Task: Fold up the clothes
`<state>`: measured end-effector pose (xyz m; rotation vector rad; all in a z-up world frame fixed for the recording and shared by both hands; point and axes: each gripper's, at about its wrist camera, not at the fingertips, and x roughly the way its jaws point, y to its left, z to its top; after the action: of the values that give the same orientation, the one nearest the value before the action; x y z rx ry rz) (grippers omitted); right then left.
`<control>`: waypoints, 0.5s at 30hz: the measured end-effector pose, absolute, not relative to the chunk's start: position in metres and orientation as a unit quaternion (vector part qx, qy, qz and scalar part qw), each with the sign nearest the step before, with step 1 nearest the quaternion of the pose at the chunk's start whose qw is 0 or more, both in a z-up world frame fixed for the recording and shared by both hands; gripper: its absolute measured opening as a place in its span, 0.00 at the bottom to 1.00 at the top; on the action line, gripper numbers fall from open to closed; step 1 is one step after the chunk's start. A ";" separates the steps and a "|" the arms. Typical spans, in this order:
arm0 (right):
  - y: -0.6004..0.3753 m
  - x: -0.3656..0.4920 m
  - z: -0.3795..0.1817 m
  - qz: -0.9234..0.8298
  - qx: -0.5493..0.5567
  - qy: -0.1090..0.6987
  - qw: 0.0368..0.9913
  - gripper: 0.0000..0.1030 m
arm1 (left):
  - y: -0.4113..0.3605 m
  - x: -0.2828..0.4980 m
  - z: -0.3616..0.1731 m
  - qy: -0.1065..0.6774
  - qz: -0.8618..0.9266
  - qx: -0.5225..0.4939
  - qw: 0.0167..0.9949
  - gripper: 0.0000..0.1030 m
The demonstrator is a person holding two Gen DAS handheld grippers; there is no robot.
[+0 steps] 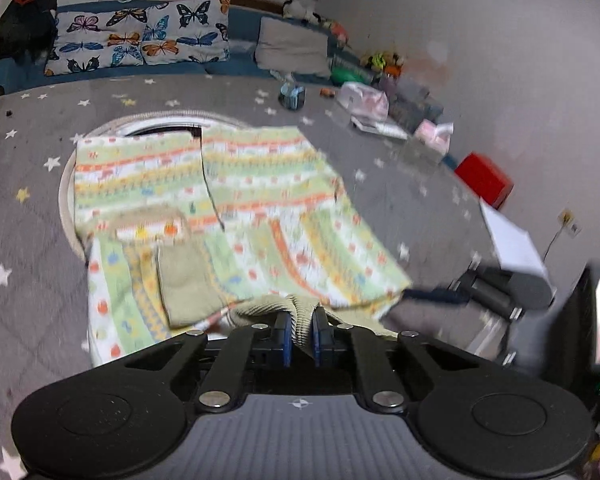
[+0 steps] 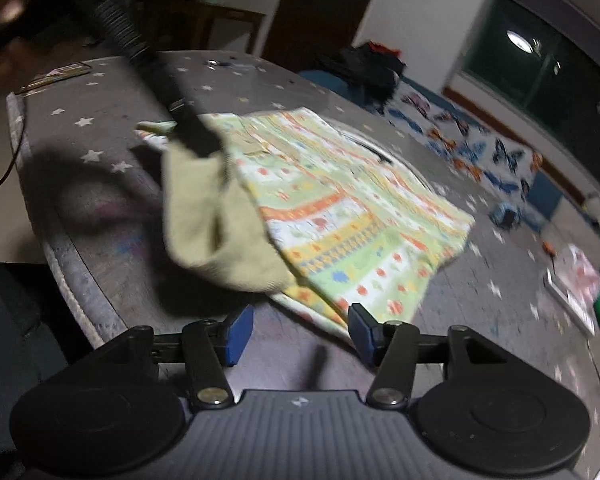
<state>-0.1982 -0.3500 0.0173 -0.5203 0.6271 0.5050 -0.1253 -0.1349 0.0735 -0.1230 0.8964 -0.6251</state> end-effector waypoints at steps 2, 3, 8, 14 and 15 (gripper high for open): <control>-0.343 -0.196 0.016 0.252 -0.253 0.289 0.889 0.52 | -0.134 -0.116 0.078 0.426 -0.301 -0.071 0.850 0.11; -0.340 -0.193 0.016 0.256 -0.247 0.283 0.891 0.52 | -0.134 -0.113 0.078 0.427 -0.303 -0.074 0.849 0.11; -0.326 -0.176 0.020 0.280 -0.212 0.265 0.898 0.35 | -0.130 -0.113 0.075 0.429 -0.314 -0.066 0.844 0.12; -0.330 -0.151 0.035 0.292 -0.148 0.290 0.899 0.11 | -0.109 -0.141 0.072 0.400 -0.319 -0.024 0.859 0.28; -0.333 -0.148 0.038 0.293 -0.135 0.293 0.900 0.11 | -0.105 -0.147 0.072 0.391 -0.315 -0.012 0.865 0.30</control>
<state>-0.1479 -0.3325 0.0379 -0.2800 0.6074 0.6065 -0.1466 -0.1046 0.0718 -0.0259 0.8199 -0.6596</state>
